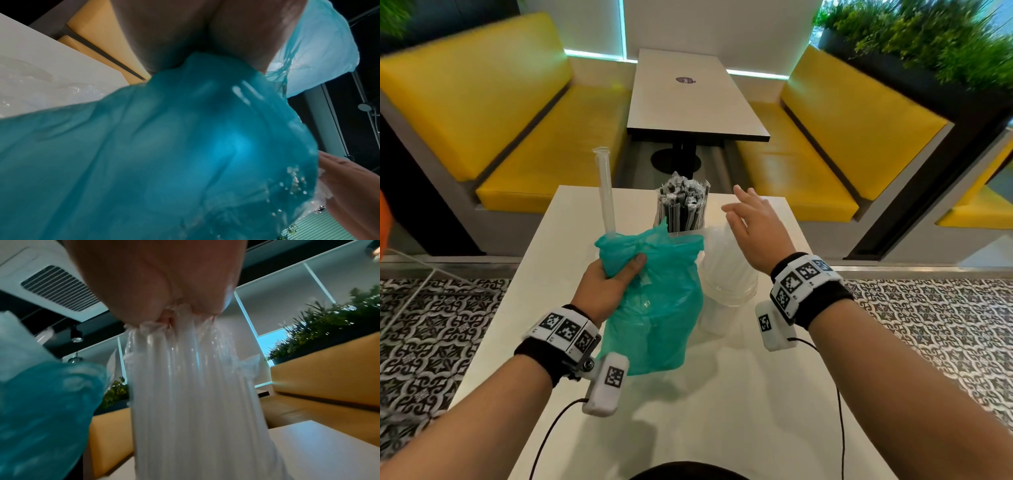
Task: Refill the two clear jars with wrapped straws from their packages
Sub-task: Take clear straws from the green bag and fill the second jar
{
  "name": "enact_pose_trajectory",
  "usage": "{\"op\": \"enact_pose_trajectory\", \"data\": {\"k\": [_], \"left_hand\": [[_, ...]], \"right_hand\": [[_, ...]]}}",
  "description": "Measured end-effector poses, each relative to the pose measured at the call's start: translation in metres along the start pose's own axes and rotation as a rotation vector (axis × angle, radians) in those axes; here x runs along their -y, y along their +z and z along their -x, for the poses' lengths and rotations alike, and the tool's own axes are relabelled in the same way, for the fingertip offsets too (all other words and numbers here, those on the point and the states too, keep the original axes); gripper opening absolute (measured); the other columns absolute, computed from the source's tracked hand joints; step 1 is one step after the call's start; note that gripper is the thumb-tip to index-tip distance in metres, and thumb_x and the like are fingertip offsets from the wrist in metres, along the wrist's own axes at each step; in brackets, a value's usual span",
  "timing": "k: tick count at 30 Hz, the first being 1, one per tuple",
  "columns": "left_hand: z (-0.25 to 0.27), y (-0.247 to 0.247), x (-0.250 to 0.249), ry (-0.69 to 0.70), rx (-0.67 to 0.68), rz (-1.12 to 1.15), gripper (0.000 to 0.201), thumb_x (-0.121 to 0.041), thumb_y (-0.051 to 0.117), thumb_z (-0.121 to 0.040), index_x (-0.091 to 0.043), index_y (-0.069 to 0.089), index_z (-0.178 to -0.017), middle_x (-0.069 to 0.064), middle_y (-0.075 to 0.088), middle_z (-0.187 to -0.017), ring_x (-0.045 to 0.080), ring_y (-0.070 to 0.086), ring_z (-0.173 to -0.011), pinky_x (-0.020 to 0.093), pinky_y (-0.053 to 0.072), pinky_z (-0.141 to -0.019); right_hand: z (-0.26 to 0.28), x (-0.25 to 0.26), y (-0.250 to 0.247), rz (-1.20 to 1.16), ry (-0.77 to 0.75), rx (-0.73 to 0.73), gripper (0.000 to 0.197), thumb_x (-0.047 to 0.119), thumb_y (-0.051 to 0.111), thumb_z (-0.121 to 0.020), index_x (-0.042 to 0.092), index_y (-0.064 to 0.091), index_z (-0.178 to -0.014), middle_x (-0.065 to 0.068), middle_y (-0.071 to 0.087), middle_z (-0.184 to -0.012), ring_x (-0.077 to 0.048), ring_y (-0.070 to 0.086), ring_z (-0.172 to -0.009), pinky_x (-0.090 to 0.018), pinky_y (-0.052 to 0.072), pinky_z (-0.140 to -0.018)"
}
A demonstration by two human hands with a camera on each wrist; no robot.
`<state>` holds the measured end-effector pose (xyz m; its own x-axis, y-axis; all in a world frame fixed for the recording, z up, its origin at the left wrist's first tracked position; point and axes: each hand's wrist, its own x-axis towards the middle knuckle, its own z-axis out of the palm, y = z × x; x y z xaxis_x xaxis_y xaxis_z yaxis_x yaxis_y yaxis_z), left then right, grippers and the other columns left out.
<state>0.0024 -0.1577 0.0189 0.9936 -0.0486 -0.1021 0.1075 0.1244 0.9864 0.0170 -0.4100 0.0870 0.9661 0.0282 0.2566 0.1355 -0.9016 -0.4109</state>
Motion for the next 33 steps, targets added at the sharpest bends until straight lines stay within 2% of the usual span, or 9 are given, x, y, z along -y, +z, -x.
{"op": "enact_pose_trajectory", "data": {"k": [5, 10, 15, 20, 22, 25, 27, 30, 33], "left_hand": [[0.000, -0.002, 0.001, 0.007, -0.001, -0.002, 0.010, -0.025, 0.067, -0.094, -0.021, 0.071, -0.102, -0.008, 0.078, -0.095, 0.009, 0.075, -0.087, 0.023, 0.061, -0.073], [0.002, -0.003, 0.003, 0.004, 0.011, 0.002, 0.011, -0.022, 0.066, -0.094, -0.020, 0.071, -0.103, -0.005, 0.077, -0.101, 0.009, 0.075, -0.090, 0.024, 0.061, -0.078], [0.010, -0.001, 0.007, 0.012, 0.037, 0.009, 0.013, -0.020, 0.065, -0.094, -0.018, 0.071, -0.105, -0.006, 0.077, -0.101, 0.010, 0.075, -0.091, 0.023, 0.061, -0.078], [0.019, -0.004, 0.008, 0.027, 0.061, 0.022, 0.013, -0.019, 0.064, -0.095, -0.019, 0.071, -0.106, -0.006, 0.079, -0.101, 0.010, 0.075, -0.092, 0.024, 0.061, -0.078], [0.022, -0.008, 0.010, 0.034, 0.067, 0.023, 0.012, -0.019, 0.064, -0.095, -0.019, 0.071, -0.105, -0.007, 0.080, -0.097, 0.009, 0.075, -0.090, 0.022, 0.060, -0.074], [0.026, -0.012, 0.014, 0.035, 0.078, 0.047, 0.011, -0.016, 0.061, -0.097, -0.017, 0.069, -0.105, -0.011, 0.080, -0.092, 0.007, 0.075, -0.086, 0.019, 0.058, -0.069], [0.029, -0.013, 0.018, 0.043, 0.092, 0.067, 0.014, -0.015, 0.060, -0.096, -0.013, 0.068, -0.108, -0.009, 0.080, -0.092, 0.008, 0.075, -0.085, 0.021, 0.058, -0.071], [0.033, -0.016, 0.023, 0.074, 0.130, 0.052, 0.019, -0.019, 0.060, -0.089, -0.014, 0.066, -0.106, -0.012, 0.079, -0.089, 0.004, 0.073, -0.084, 0.020, 0.057, -0.073], [0.036, -0.018, 0.030, 0.081, 0.167, 0.021, 0.024, -0.021, 0.066, -0.083, -0.013, 0.064, -0.105, -0.013, 0.078, -0.087, 0.003, 0.072, -0.082, 0.019, 0.056, -0.074]], "right_hand": [[0.010, 0.002, 0.014, -0.042, 0.000, 0.003, 0.040, 0.023, 0.036, -0.105, 0.015, 0.047, -0.143, -0.004, 0.005, -0.165, -0.023, 0.012, -0.151, -0.035, 0.016, -0.120], [0.019, -0.006, 0.022, 0.191, 0.033, 0.238, 0.063, 0.053, 0.016, -0.102, 0.024, 0.007, -0.157, 0.003, 0.003, -0.165, -0.016, -0.002, -0.152, -0.040, -0.008, -0.120], [0.022, -0.014, 0.031, 0.188, -0.006, 0.269, 0.058, 0.048, 0.018, -0.104, 0.026, 0.009, -0.157, 0.002, 0.006, -0.165, -0.019, 0.000, -0.152, -0.035, -0.005, -0.120], [0.013, 0.001, 0.020, 0.411, 0.022, 0.365, 0.054, 0.045, 0.024, -0.104, 0.031, 0.016, -0.155, 0.001, 0.007, -0.165, -0.024, 0.001, -0.152, -0.052, -0.009, -0.118], [0.016, 0.021, 0.010, 0.282, -0.043, 0.202, 0.049, 0.035, 0.042, -0.102, 0.029, 0.034, -0.149, -0.001, 0.026, -0.160, -0.024, 0.018, -0.148, -0.050, 0.005, -0.120], [0.028, 0.062, 0.002, -0.285, -0.209, 0.065, 0.027, 0.012, 0.052, -0.096, 0.018, 0.061, -0.121, 0.001, 0.065, -0.119, -0.004, 0.057, -0.106, -0.019, 0.045, -0.098], [0.033, 0.080, 0.008, -0.388, -0.234, 0.217, 0.022, 0.007, 0.046, -0.098, 0.014, 0.063, -0.109, 0.004, 0.067, -0.100, 0.001, 0.060, -0.087, -0.010, 0.047, -0.080], [0.037, 0.083, 0.025, -0.376, -0.120, 0.403, 0.023, 0.008, 0.037, -0.101, 0.014, 0.059, -0.104, 0.000, 0.063, -0.096, -0.013, 0.062, -0.077, -0.023, 0.053, -0.069], [0.039, 0.076, 0.033, -0.295, -0.025, 0.472, 0.022, 0.013, 0.037, -0.102, 0.015, 0.059, -0.106, 0.000, 0.063, -0.097, -0.015, 0.059, -0.072, -0.022, 0.051, -0.062]]}}
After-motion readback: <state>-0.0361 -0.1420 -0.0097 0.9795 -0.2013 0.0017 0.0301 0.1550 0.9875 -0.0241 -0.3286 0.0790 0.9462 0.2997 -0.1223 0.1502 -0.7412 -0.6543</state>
